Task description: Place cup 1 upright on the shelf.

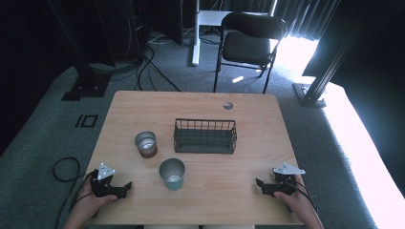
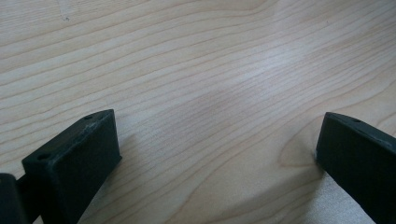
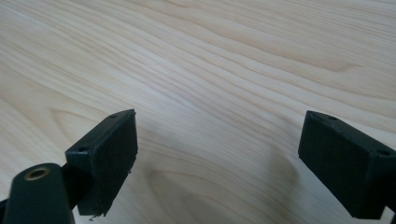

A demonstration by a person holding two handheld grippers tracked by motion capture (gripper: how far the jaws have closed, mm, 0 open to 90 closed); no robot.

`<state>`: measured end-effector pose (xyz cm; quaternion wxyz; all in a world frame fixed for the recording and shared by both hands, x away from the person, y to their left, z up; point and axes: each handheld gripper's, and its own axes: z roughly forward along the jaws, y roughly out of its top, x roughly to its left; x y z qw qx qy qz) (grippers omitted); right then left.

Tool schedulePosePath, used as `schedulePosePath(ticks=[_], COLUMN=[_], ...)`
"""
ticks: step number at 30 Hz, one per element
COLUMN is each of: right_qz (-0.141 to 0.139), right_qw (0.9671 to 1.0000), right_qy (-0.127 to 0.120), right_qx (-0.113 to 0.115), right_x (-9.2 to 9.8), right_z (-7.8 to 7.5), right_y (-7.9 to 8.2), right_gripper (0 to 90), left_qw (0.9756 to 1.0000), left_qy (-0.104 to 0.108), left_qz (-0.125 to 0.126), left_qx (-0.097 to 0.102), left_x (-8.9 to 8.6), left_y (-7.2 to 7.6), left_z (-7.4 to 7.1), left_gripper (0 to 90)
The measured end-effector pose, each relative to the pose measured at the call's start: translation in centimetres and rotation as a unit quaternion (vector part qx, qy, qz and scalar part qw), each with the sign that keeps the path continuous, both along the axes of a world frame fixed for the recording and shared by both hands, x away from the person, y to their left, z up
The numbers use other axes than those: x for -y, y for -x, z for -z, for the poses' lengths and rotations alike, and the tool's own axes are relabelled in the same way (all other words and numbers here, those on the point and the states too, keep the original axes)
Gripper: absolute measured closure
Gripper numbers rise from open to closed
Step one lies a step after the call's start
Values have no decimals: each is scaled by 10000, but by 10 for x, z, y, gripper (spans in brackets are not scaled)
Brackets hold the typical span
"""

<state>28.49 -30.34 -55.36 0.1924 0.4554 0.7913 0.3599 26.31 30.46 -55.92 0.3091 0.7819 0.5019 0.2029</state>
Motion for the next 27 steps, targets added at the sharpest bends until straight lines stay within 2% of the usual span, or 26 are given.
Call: schedulePosePath(ticks=[4,7,8,9,14,18,20,22,27], right_qz=[-157,-432,-432,-577,-794,-1060,-1107,-1285,-1468], right_qw=[9999,9990,9990,9983,9966,9939,9934,9911,9885], right_qy=[-29,-76,-76,-90,-174,-273,-284,-335,-339], right_qx=[13,63,63,72,111,112,113,129,130], right_x=[-7,-19,-19,-25,-34,-46,-49,-57,-70], right_z=[-2,-5,-5,-6,-8,-10,-10,-11,-13], right_y=[-1,0,0,0,0,-1,0,1,1], right_gripper=[115,115,115,115,115,115,115,139,138], left_qw=[10000,10000,10000,10000,10000,10000,10000,10000,10000], left_qy=[0,-2,-2,-1,-1,-1,-2,-1,1], left_qz=[1,0,0,1,1,0,0,0,-1], left_qx=[1,2,2,1,1,2,2,2,2], left_x=[0,0,0,0,0,0,0,0,0], left_y=[0,0,0,0,0,0,0,0,0], left_z=[0,0,0,0,0,0,0,0,0], left_gripper=[5,5,5,5,5,5,5,5,5])
